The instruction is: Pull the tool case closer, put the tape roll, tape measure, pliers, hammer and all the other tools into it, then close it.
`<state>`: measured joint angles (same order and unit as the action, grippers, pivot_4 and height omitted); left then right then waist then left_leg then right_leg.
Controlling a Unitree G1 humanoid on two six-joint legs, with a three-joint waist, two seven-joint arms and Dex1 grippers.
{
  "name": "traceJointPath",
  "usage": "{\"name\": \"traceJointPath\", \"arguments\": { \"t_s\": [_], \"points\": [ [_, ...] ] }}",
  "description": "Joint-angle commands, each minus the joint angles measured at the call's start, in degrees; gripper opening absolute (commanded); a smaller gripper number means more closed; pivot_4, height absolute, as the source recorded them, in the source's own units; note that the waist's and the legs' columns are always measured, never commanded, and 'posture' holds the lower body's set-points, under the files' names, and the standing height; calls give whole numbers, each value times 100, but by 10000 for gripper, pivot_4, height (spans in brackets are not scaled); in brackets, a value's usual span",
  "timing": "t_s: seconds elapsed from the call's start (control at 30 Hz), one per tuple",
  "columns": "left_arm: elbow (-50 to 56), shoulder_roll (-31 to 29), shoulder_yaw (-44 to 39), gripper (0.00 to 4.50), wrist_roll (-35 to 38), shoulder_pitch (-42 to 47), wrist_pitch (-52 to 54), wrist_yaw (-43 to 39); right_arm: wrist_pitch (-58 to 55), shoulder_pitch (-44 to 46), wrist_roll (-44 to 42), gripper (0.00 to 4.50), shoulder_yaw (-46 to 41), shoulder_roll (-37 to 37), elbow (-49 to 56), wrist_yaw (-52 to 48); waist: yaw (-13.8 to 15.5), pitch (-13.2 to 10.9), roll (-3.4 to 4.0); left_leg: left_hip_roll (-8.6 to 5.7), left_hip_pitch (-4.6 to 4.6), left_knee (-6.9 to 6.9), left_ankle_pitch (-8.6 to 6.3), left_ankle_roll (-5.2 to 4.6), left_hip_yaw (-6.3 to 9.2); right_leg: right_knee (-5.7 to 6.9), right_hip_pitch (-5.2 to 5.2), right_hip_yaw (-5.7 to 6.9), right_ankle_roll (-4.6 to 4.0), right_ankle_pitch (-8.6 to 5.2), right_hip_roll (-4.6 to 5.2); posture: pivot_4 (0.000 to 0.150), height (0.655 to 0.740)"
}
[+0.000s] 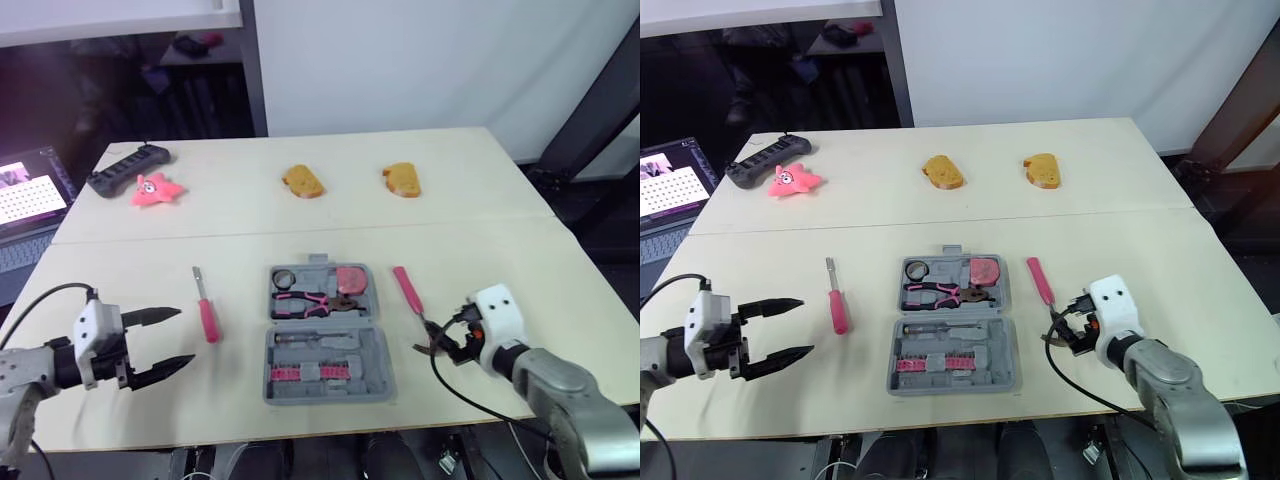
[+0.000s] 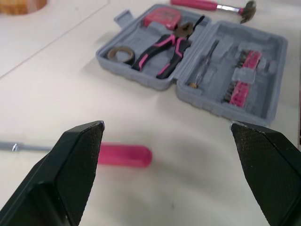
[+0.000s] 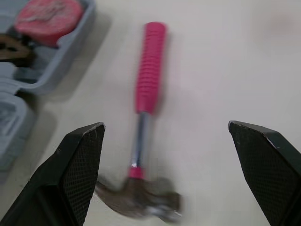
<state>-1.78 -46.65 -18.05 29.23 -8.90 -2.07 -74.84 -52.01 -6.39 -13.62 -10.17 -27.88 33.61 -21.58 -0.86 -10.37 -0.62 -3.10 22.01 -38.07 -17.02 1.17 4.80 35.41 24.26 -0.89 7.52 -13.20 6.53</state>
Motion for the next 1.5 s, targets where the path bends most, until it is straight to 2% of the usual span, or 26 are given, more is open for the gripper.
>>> {"name": "traceJointPath", "arguments": {
  "t_s": [0.03, 0.33, 0.37, 0.47, 0.63, 0.87, 1.0, 1.1, 1.23, 1.33, 1.5],
  "points": [
    [520, 45, 85, 45000, 30, -85, 29, 46, -196, 292, 81, 44521, 67, 159, -100, 331, 5, 0, 0, 0, 0, 0, 0, 0, 0, 0, 0, -1, 0, 0, 2, 1500, 7400],
    [1149, 18, 78, 45000, 127, -290, 233, 66, -840, 518, 241, 44521, 606, 516, -544, 819, 6, 0, 1, -1, 1, 4, 0, 0, 1, 1, 3, 0, -1, 0, 2, 1500, 7400],
    [1160, 17, 71, 45000, 121, -299, 229, 54, -895, 518, 247, 39082, 638, 540, -587, 848, 6, 0, 1, -2, 1, 4, 0, 0, 0, 0, 3, -1, -1, 0, 2, 1500, 7400],
    [1180, 19, 65, 45000, 107, -300, 231, 41, -1082, 535, 285, 26712, 664, 654, -729, 978, 14, 2, 0, -3, -1, 3, 0, 0, 0, 0, 2, -2, -1, 0, 2, 1500, 7400],
    [1184, 18, 72, 45000, 85, -285, 238, 34, -1210, 552, 221, 389, 566, 805, -732, 1071, 8, 13, -12, -4, -2, 4, 0, 0, 0, 0, 0, -1, -1, 0, 1, 1500, 7400],
    [1145, 54, 137, 45000, 80, -173, 254, 54, -989, 544, 186, 389, 501, 789, -238, 1033, 14, 16, -11, -4, -3, 4, 0, 0, 1, 0, -2, 0, -1, 0, 1, 1500, 7400],
    [1059, 87, 183, 45000, 70, -64, 255, 57, -613, 700, 118, 389, 453, 277, 585, 620, -2, 4, 12, -6, 1, 2, 0, 0, -3, 2, 5, -4, 0, 1, 3, 1500, 7400],
    [999, 100, 208, 45000, 51, -11, 247, 50, -892, 973, -292, 389, 407, -298, 1240, 41, -20, 6, 11, -3, 0, 2, 0, 0, -3, 2, 6, -4, 0, 1, -5, 1500, 7400],
    [910, 114, 277, 45000, 10, 108, 234, 31, -1786, 1909, -1442, 389, 601, -1284, 1850, -1124, -15, 5, 13, 1, 1, 5, 0, 0, 1, 3, 6, -1, 0, 0, -7, 1500, 7400],
    [849, 123, 371, 45000, -15, 215, 216, 28, -2341, 2854, -2116, 389, 1077, -1928, 1842, -1804, -4, 6, 7, 2, 1, 2, 0, -1, 1, -3, 2, 1, -1, 0, -3, 1500, 7400],
    [725, 136, 545, 45000, -54, 417, 207, -38, -3300, 4582, -2732, 389, 2615, -2385, 1441, -2466, 11, 5, 9, 2, 9, -2, 0, -1, 2, -2, 8, 6, -1, 1, 2, 1500, 7400]
  ]
}}
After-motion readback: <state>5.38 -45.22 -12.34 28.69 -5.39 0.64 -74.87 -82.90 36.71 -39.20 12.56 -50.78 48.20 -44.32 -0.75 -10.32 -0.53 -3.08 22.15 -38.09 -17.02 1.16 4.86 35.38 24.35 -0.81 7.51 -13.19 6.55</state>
